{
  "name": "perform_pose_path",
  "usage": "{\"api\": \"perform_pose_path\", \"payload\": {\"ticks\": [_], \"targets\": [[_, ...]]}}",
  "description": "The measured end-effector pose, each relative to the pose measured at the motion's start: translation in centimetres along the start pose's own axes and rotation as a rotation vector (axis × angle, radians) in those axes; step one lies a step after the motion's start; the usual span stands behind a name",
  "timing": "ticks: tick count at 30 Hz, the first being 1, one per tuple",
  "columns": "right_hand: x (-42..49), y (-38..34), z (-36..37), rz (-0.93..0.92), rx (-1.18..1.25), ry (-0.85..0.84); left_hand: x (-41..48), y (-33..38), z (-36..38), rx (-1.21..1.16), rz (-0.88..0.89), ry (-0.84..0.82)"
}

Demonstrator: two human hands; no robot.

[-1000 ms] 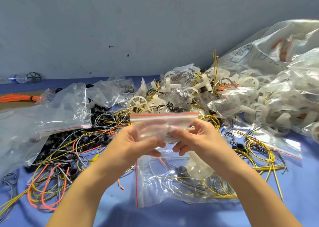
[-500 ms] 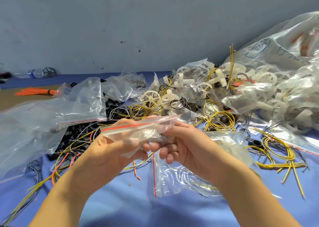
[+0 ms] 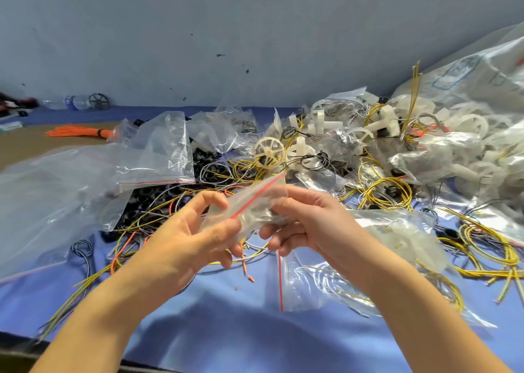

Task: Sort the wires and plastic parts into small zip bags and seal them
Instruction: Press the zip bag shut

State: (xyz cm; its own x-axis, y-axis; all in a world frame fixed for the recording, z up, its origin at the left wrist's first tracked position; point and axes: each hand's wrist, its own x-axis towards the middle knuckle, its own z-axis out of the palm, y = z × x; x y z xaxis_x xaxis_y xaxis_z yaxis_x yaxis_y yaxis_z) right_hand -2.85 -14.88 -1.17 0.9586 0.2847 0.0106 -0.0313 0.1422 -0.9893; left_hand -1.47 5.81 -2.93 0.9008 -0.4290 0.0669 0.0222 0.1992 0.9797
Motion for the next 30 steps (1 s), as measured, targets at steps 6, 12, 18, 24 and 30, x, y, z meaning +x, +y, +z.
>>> {"api": "perform_pose_path", "payload": {"ticks": [6, 12, 18, 24, 30], "targets": [[-0.1, 0.0, 0.3, -0.05, -0.094, 0.026, -0.1, -0.4, 0.2, -0.129, -0.107, 0.029], [-0.1, 0.4, 0.1, -0.074, -0.147, 0.035, 0.3, -0.5, 0.4, -0.188, -0.067, 0.179], [-0.3, 1.8, -1.4, -0.396, -0.926, 0.348, 0.4, -0.4, -1.0, -0.179, -0.101, 0.321], [-1.3, 2.3, -2.1, -0.401, -1.539, -0.008, 0.3, -1.6, -1.4, -0.39, -0.309, 0.347], [-1.7, 2.0, -3.0, -0.521, -1.253, 0.285, 0.7, -2.7, 0.7, -0.607, -0.508, 0.228]]}}
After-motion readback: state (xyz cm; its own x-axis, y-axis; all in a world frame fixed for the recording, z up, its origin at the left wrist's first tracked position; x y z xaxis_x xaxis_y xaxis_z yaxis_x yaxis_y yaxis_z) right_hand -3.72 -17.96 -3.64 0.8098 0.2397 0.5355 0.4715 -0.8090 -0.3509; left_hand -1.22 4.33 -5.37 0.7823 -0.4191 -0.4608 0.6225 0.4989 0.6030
